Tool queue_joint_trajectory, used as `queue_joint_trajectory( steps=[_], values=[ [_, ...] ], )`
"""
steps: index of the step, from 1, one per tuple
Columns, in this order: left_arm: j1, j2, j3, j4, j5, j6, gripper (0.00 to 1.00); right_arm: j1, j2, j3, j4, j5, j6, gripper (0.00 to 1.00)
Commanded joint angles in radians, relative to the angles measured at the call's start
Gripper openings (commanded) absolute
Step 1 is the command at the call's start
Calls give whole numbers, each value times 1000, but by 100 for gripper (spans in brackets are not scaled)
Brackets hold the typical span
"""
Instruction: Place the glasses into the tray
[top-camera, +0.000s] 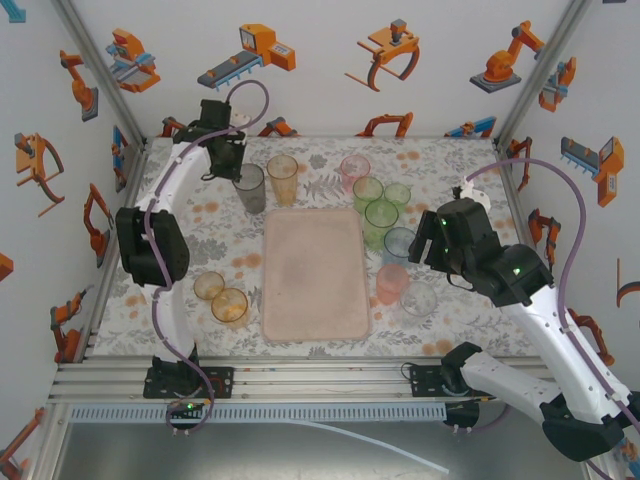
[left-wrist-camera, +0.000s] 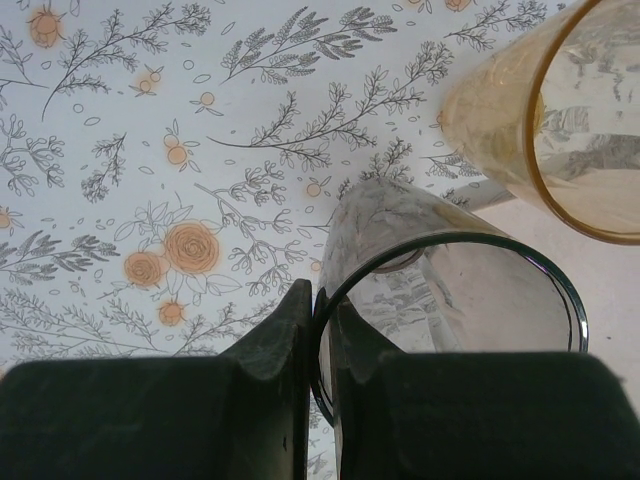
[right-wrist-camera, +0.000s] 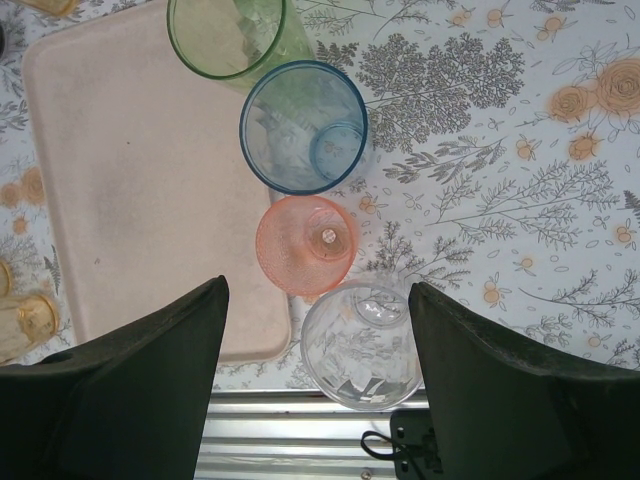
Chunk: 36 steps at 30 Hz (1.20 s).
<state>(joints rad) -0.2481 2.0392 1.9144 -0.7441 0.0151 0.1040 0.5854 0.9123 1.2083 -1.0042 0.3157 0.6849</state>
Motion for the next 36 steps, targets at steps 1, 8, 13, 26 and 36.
queue_joint_trajectory(
  steps=[1,8,13,26,36],
  values=[
    [-3,-72,-6,-48,-2,18,8,6,-7,-4,18,9,7,67],
    [-3,-139,-10,-109,5,37,8,7,-4,-3,18,15,-6,68],
    [-11,-204,-6,-159,22,36,10,7,-2,0,25,16,-12,68],
    [-176,-378,-87,-253,60,38,11,7,3,-7,33,9,-16,68],
    [-369,-499,-227,-256,58,43,13,5,-15,-19,29,10,-6,68]
  ],
)
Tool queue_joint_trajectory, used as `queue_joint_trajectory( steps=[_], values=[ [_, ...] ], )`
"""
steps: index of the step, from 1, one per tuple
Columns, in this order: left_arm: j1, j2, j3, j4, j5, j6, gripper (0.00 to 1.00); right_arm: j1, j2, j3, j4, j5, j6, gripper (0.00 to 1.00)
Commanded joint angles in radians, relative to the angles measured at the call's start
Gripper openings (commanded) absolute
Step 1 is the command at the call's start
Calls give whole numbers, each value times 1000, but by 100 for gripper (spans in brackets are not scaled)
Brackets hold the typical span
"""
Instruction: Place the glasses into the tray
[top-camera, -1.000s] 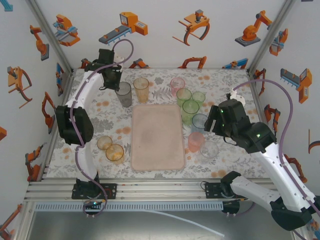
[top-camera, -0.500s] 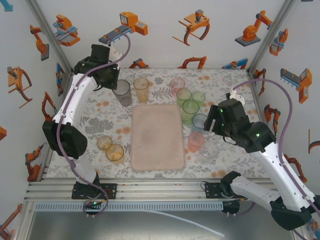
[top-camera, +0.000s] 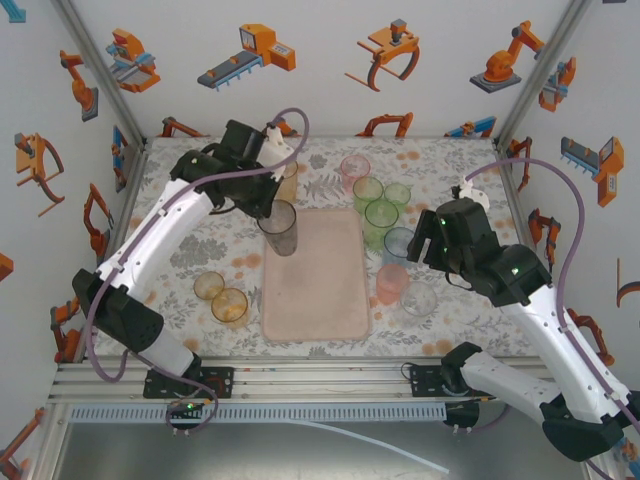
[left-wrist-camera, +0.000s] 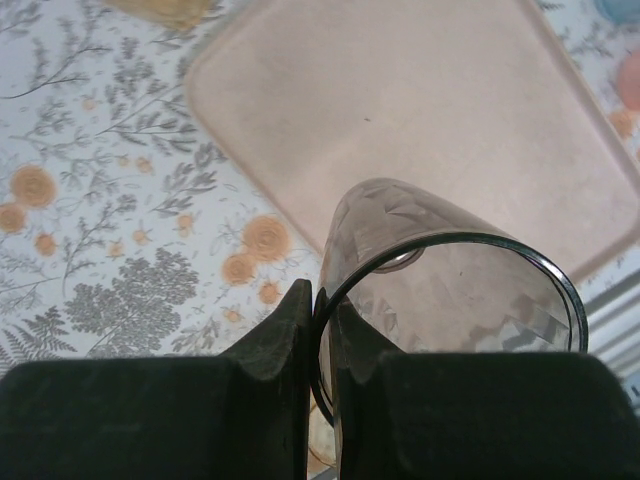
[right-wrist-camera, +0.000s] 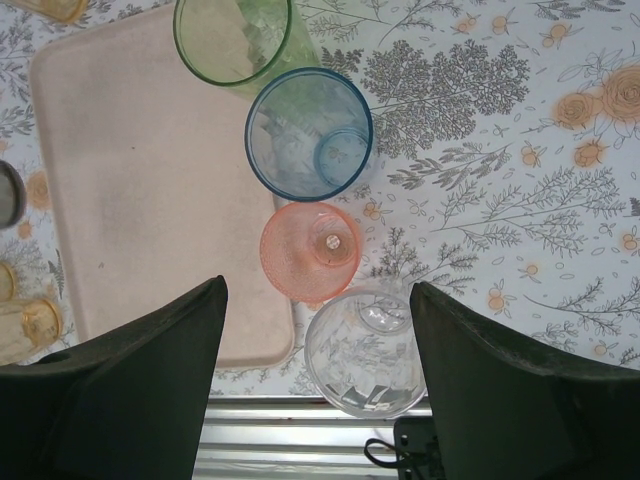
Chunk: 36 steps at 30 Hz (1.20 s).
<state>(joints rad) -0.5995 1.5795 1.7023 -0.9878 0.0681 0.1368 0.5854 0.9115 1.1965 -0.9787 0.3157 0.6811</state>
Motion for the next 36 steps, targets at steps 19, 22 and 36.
queue_joint_trajectory(
  steps=[19,22,36],
  values=[
    [39,61,-141,309,-83,52,13,6,-34,-22,-6,2,25,68],
    [71,106,-118,312,-62,27,13,7,-39,-24,-9,1,28,68],
    [117,212,-120,403,-57,16,13,6,-34,-33,-3,3,28,68]
  ],
)
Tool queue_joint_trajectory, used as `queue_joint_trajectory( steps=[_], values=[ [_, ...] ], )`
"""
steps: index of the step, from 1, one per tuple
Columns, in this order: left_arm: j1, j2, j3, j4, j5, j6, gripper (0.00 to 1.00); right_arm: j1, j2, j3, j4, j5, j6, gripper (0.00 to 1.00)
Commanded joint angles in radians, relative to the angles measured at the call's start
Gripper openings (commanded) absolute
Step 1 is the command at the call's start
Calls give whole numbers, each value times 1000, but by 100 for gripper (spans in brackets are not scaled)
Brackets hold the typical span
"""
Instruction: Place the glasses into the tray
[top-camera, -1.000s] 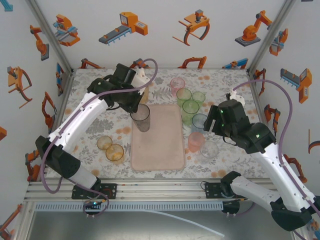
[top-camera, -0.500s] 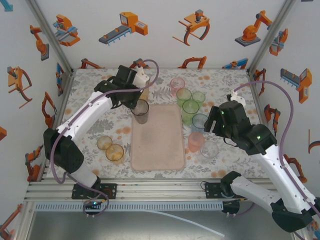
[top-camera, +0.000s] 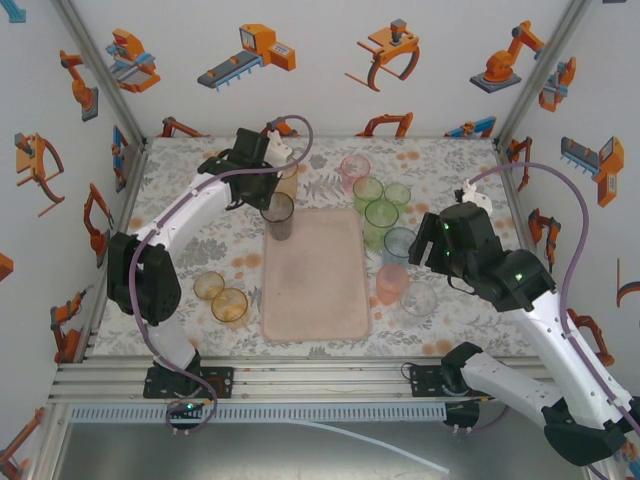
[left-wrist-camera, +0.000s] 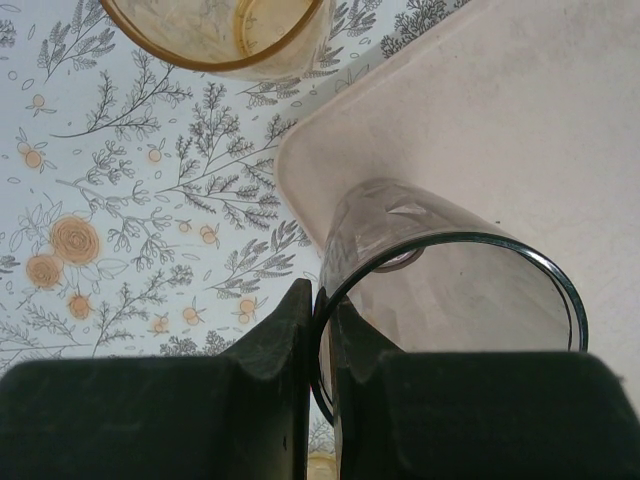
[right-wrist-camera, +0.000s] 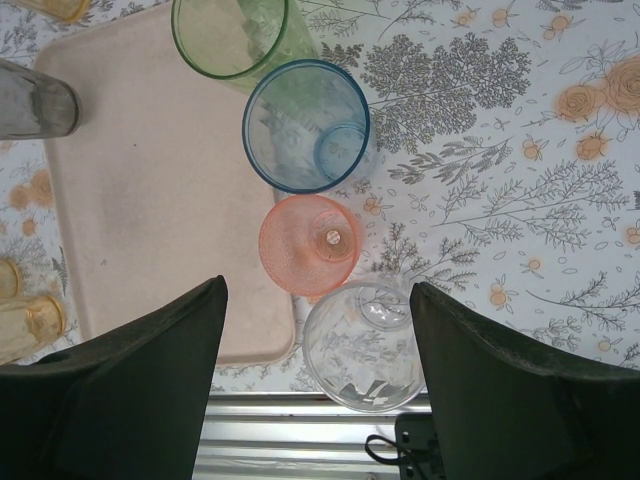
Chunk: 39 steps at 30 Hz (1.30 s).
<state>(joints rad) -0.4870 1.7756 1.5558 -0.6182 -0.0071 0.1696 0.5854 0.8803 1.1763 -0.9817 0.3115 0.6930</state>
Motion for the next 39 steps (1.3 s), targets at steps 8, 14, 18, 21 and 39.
queue_joint_trajectory(
  steps=[8,14,18,21,39],
  values=[
    [19,68,39,52,-4,-19,13,7,0,-16,-2,8,19,71],
    [34,81,43,48,2,-18,14,6,2,-18,-1,11,19,71],
    [38,86,46,41,11,-21,20,6,3,-20,1,11,19,72],
    [38,90,55,31,15,-24,23,6,4,-20,2,12,19,72],
    [38,54,109,-53,7,-15,39,7,2,-18,1,18,16,74]
  ],
)
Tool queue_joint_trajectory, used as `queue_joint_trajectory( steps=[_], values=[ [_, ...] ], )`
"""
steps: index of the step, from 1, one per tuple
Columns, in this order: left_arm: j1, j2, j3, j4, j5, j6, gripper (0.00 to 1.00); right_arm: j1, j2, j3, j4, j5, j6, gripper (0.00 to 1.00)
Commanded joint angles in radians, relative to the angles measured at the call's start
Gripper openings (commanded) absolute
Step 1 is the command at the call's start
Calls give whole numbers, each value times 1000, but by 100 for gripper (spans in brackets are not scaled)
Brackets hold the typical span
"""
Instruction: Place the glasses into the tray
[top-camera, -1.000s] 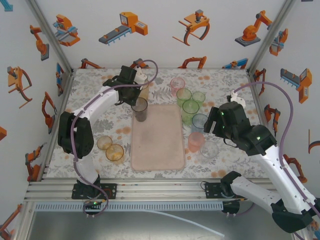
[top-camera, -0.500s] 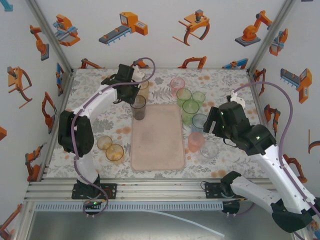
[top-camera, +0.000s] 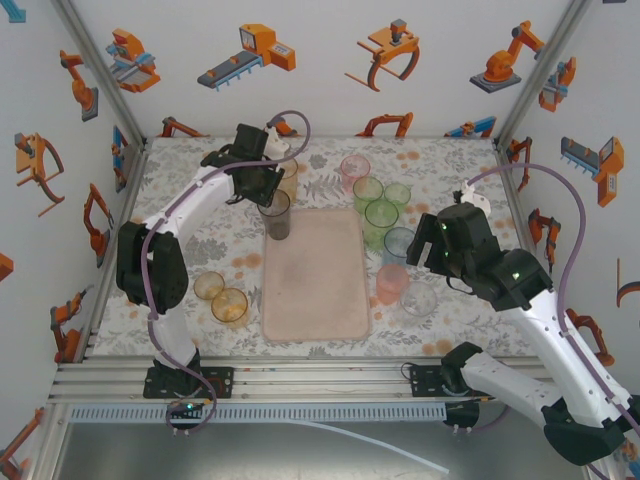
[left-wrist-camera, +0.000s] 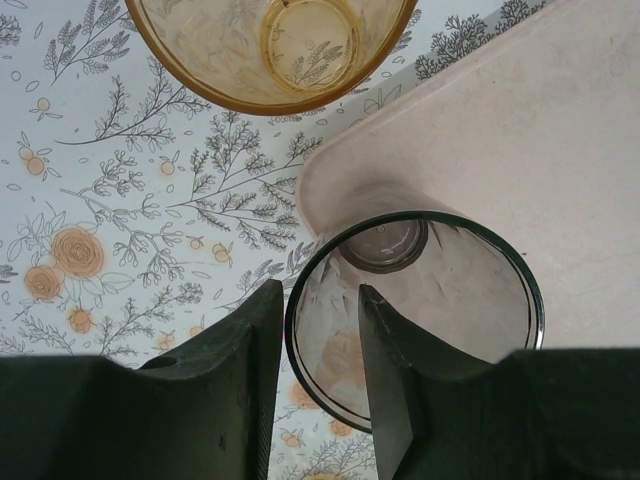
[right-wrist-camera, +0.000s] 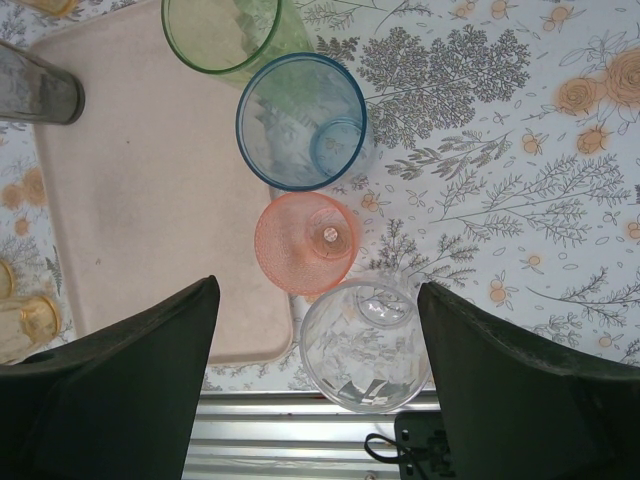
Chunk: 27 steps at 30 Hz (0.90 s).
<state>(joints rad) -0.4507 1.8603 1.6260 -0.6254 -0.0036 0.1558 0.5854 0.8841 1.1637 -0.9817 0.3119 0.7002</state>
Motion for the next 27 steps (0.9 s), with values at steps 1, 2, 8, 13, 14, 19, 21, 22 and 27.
queue_joint_trajectory(
  steps=[1,2,8,13,14,19,21,22,27],
  values=[
    [2,-39,40,-50,-3,1,39,6,-1,-6,0,18,8,74],
    [3,-46,45,-55,-7,2,39,5,0,-6,3,18,7,74],
    [2,-100,75,-95,5,9,46,6,27,7,4,16,4,74],
    [2,-125,149,-148,0,19,57,5,32,11,24,16,-3,75],
    [2,-126,166,-153,-1,21,61,5,32,11,24,13,-3,74],
    [4,-97,258,-153,-10,36,90,6,16,11,15,4,-4,74],
    [8,-55,315,-167,-7,32,90,6,3,9,9,2,-1,74],
    [10,-29,350,-178,-3,28,90,7,-5,9,3,1,-1,74],
    [19,80,446,-155,13,19,84,6,-32,17,-37,12,3,73]
  ],
)
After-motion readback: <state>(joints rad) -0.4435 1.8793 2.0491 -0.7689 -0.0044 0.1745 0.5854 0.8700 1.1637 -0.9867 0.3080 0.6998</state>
